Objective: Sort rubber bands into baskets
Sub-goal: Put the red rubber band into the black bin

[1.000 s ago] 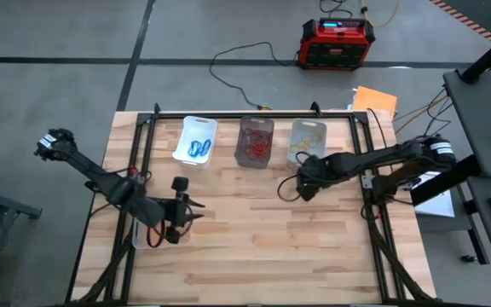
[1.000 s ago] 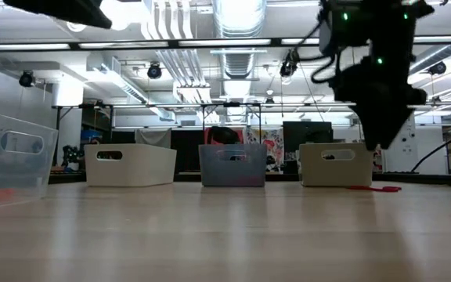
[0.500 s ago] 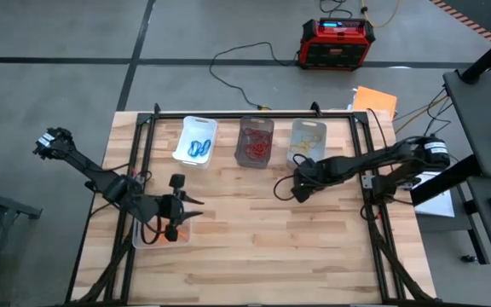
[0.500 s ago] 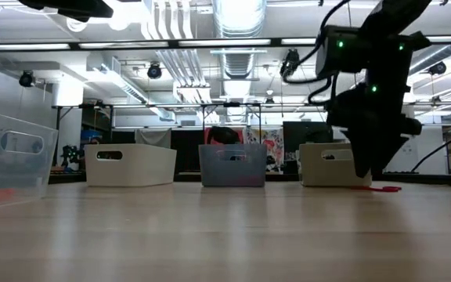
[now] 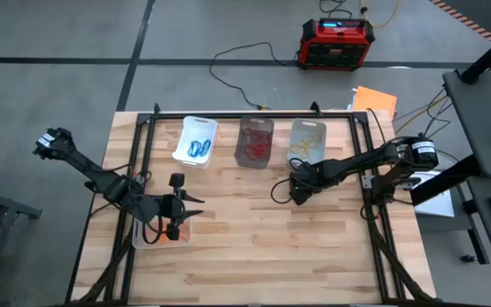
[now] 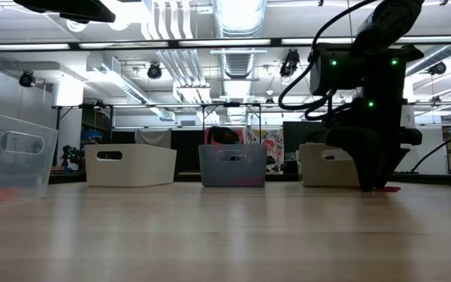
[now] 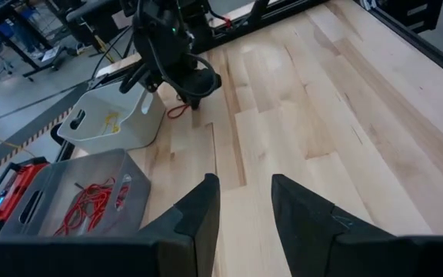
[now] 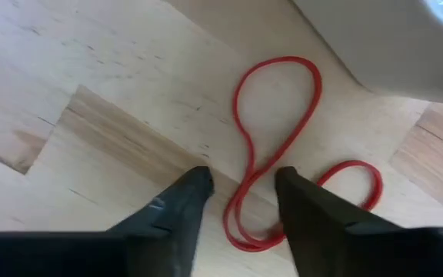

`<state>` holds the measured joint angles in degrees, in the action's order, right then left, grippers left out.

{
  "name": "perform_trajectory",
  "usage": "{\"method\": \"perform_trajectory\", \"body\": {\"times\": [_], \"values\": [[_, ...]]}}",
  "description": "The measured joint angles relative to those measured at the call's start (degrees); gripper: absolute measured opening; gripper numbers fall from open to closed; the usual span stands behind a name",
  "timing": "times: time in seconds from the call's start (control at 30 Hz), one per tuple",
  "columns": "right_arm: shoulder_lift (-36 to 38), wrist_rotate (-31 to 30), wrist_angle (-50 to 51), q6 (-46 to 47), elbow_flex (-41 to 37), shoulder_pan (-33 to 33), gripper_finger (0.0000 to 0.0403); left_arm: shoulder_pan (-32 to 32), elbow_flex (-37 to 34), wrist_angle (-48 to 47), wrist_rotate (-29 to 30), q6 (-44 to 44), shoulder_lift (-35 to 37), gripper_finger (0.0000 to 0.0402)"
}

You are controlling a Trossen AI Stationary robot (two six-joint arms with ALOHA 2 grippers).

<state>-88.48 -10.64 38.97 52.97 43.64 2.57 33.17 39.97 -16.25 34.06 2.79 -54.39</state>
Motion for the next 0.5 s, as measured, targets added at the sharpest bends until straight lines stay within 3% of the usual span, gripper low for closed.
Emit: {"method": "perform_trajectory", "body": {"times": [0.23, 0.5], "values": [[-0.3, 0.2, -0.8, -1.1, -0.1, -0.2, 0.003, 0.0, 0.0, 0.0, 0.0, 0.0, 0.0, 0.0104], [2.2, -2.2, -0.7, -1.5, -0.1, -2.9, 0.0009, 0.0, 0.0, 0.0, 0.0, -0.3, 0.0, 0.0104]]}}
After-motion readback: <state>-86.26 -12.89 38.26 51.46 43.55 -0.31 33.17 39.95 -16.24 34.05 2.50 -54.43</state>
